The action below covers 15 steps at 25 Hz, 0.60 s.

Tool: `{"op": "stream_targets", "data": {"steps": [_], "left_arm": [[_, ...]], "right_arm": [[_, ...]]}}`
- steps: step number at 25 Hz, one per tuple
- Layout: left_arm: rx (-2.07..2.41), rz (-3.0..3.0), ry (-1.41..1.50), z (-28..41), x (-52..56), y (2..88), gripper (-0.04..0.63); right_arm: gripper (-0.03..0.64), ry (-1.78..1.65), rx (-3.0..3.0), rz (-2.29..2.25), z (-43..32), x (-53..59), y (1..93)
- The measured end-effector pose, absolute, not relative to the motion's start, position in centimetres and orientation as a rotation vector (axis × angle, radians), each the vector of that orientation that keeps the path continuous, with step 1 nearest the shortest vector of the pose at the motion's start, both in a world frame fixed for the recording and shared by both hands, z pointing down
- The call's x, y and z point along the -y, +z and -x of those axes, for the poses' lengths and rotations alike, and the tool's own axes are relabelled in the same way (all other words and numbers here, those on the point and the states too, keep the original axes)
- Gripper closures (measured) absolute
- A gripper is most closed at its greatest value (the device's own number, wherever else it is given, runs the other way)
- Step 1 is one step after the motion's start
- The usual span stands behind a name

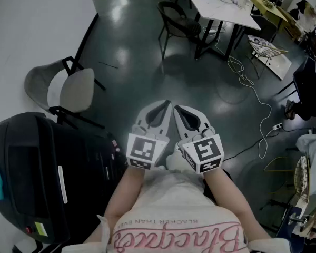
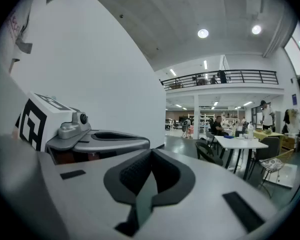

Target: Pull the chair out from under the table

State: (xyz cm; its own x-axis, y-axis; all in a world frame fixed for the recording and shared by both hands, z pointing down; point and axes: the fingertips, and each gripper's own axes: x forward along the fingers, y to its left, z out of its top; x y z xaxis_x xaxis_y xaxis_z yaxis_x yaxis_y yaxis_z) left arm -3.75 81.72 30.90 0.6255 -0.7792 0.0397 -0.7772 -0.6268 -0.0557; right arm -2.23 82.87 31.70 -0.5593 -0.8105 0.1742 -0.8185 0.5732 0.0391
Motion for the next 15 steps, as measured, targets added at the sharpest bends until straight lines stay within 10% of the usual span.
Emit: {"op": "stream_targets", "data": {"steps": [15], "left_arm": [[-1.367, 2.854, -0.129, 2.1, -68.6, 31.9, 0.588]], "right_arm": [[0.614, 0.137, 2.664, -1.361, 0.3, -69.4, 32.4]]}}
